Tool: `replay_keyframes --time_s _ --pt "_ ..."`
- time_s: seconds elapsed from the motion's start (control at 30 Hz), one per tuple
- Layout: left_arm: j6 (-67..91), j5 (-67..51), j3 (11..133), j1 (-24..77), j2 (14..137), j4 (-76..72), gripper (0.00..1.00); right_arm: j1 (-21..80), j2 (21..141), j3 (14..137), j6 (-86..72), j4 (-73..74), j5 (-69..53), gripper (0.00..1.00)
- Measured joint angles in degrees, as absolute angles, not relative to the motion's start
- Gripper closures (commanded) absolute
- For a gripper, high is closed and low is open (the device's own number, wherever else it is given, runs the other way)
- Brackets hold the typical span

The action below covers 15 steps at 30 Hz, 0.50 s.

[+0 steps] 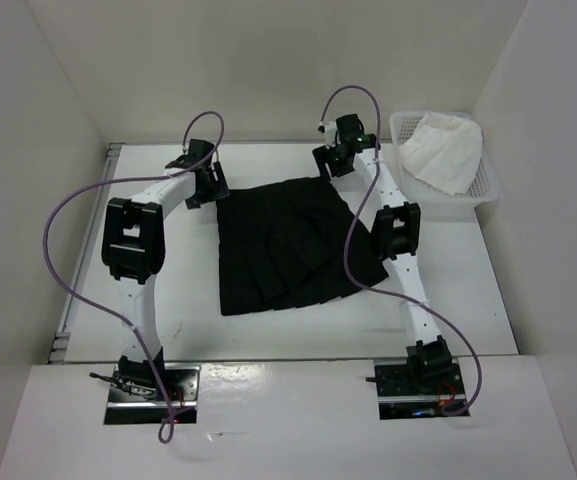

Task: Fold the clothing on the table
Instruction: Flatten the skirt out

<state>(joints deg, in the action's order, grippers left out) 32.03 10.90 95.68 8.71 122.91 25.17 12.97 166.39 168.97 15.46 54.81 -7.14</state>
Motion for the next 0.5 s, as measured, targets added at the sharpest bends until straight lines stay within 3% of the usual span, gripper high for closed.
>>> replay_keyframes --time_s 0.03,0.17,0.5 --pt "31.77 10.55 95.68 8.71 122.91 25.21 0.18 13.02 163.0 161.75 13.58 52.82 -8.97 0.25" --pt "31.44 9.98 95.74 9.08 122.91 25.26 0.19 13.32 167.74 176.02 15.46 60.49 -6.98 0.29" --pt "31.4 7.75 95.74 9.58 123.11 25.21 0.21 14.68 168.22 177.23 16.19 69.95 -7.77 0.29"
